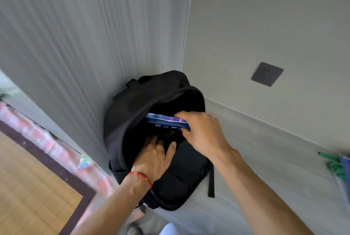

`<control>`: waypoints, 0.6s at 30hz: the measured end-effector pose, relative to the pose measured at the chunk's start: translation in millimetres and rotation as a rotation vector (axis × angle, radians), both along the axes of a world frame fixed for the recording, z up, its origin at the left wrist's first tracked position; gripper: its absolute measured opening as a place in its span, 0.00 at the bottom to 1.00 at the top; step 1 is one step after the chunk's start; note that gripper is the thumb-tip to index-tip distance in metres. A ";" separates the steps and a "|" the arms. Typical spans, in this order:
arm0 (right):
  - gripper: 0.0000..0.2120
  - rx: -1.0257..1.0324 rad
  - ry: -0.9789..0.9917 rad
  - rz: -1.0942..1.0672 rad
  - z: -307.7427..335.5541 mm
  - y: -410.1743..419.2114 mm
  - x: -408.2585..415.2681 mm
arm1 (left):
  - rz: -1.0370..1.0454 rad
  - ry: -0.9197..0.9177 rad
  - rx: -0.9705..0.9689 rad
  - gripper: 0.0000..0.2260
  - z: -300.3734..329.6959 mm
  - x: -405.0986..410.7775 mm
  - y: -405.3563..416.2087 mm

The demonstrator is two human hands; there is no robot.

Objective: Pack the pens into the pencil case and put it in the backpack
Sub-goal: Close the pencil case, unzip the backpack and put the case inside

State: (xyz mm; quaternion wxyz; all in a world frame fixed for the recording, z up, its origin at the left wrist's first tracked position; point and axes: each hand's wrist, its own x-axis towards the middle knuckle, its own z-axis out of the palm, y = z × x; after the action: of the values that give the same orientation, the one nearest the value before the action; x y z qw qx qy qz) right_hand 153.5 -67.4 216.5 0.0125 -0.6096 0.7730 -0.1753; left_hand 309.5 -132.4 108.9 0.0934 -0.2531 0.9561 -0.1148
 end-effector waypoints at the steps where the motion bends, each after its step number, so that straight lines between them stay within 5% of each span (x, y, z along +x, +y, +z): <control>1: 0.17 0.014 0.012 0.009 -1.9 -6.5 2.7 | -0.008 -0.002 0.001 0.29 2.1 0.2 1.2; 7: 0.19 -0.012 0.154 0.072 -19.8 -43.2 24.3 | 0.039 0.021 0.029 0.23 11.0 -2.7 10.1; 13: 0.19 0.058 0.156 0.148 -45.9 -72.3 27.2 | 0.227 0.208 0.163 0.29 8.8 -8.1 13.5; 18: 0.17 0.193 0.050 0.163 -66.3 -82.0 16.0 | 0.303 0.284 0.179 0.17 9.1 -10.9 18.8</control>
State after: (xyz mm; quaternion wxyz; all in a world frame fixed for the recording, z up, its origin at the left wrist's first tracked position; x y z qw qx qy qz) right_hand 169.5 -149.4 150.2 0.0660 -0.6707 0.7341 -0.0832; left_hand 298.6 -113.5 118.0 -0.0038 -0.3979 0.9171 0.0224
